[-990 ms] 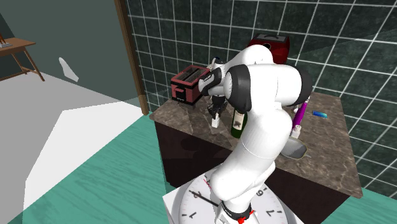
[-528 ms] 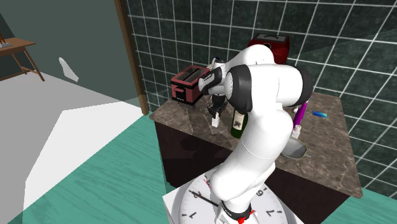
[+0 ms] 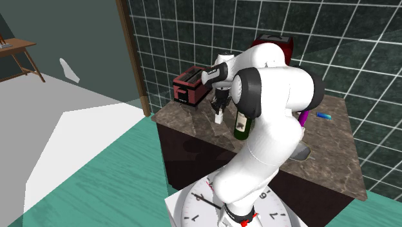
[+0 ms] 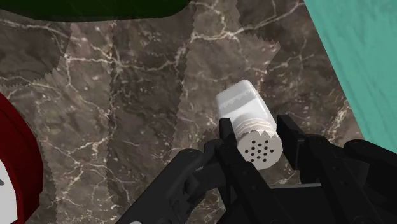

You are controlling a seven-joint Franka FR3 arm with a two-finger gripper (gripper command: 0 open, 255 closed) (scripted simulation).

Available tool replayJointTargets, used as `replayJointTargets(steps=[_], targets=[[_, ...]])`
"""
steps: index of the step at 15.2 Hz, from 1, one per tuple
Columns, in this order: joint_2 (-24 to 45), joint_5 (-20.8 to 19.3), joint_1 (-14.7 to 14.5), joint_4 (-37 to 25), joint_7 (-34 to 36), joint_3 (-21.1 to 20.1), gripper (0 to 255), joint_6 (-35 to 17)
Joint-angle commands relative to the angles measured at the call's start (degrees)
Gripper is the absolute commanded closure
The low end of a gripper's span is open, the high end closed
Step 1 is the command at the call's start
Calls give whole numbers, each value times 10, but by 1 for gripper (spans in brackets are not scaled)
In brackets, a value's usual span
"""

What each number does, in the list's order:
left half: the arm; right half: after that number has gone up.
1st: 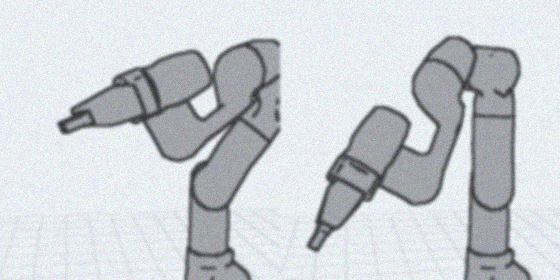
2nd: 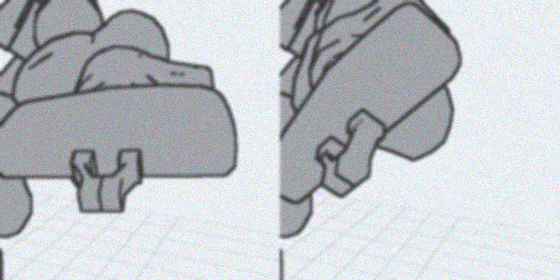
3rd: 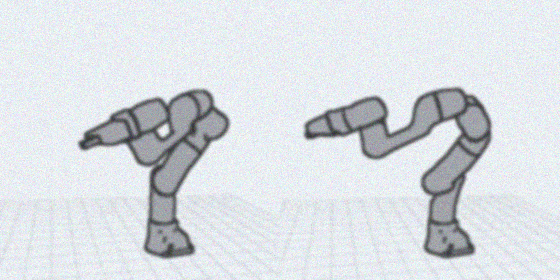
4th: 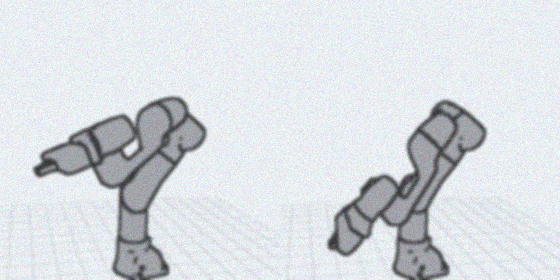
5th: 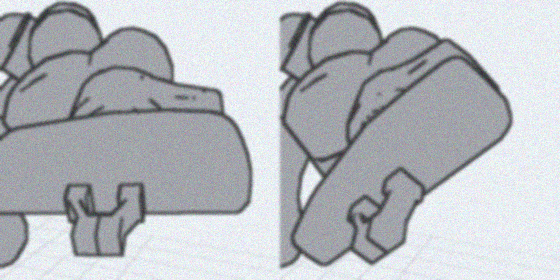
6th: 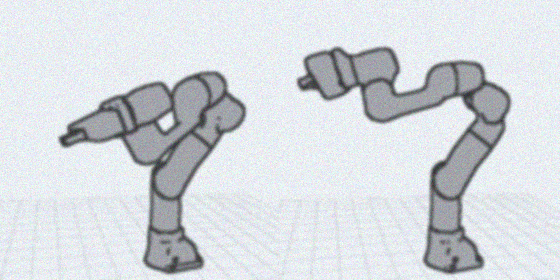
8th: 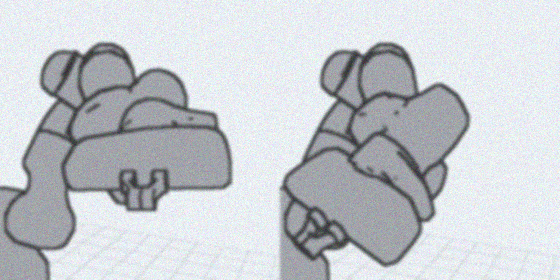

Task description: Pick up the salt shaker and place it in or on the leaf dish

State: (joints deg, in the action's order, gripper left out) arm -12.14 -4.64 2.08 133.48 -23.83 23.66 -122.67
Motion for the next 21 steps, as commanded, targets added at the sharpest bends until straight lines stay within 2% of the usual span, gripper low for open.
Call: replayJointTargets(steps=[1,14,21], targets=[[-7,-2,0,-9,3,-3,255,16],[-37,-8,-1,-77,11,-12,255,112],[-135,-59,47,-14,-43,22,255,140]])
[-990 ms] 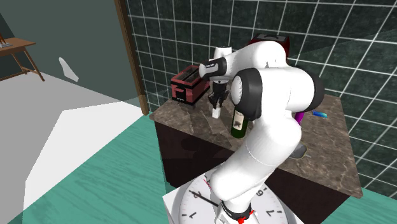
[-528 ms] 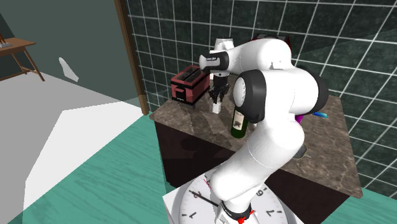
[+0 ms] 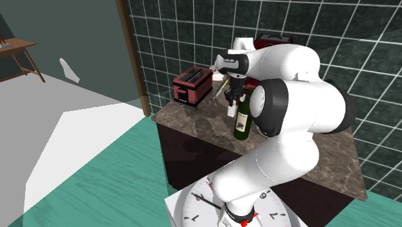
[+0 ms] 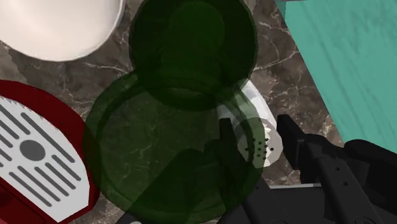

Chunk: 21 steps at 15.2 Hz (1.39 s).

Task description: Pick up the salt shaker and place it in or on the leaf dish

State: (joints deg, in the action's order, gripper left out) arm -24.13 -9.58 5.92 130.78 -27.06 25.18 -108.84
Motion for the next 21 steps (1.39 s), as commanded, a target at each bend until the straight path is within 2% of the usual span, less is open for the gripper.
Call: replayJointTargets(steps=[1,11,21], targets=[[-28,-17,16,19,-19,13,255,6],[-126,-89,91,44,-124,79,255,62],[-164,-154,148,4,-253,167,255,110]])
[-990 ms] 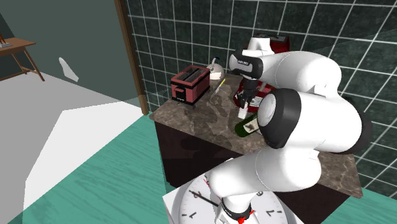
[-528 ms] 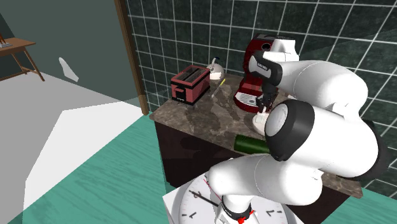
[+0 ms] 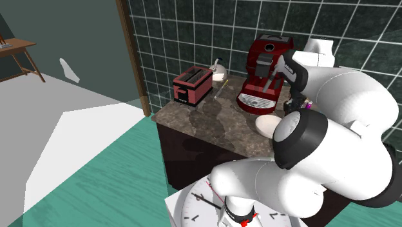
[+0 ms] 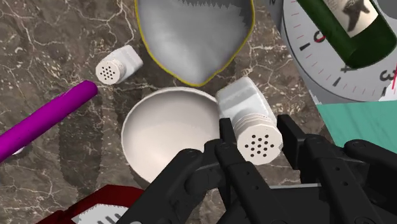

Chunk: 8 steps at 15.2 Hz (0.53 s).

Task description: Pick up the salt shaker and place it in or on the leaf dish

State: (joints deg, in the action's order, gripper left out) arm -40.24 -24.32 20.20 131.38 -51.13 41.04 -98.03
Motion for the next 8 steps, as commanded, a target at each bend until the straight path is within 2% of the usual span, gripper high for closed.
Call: replayJointTargets(steps=[1,5,8], targets=[[-3,-12,8,-9,-26,19,255,6],[3,-35,18,-53,-93,73,255,21],[1,-42,19,-32,-91,82,255,0]])
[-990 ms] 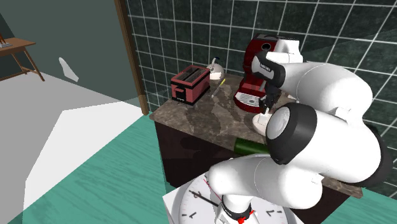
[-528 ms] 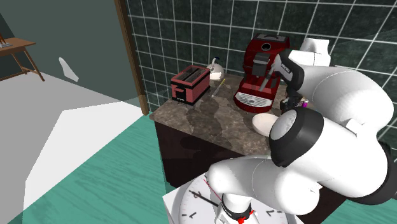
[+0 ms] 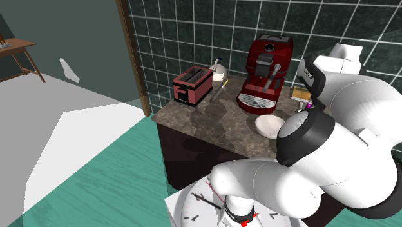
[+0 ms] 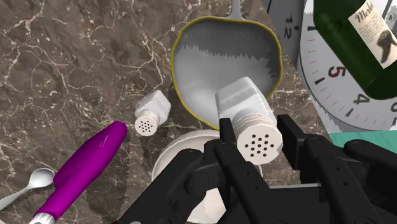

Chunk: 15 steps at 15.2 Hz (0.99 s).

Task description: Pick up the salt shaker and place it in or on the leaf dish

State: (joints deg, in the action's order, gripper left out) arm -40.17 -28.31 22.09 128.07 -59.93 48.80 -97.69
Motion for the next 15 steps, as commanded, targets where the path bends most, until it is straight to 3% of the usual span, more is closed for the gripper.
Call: replayJointTargets(steps=[1,15], targets=[[1,-4,0,8,-2,7,255,-10],[14,-37,-1,94,5,64,255,-115]])
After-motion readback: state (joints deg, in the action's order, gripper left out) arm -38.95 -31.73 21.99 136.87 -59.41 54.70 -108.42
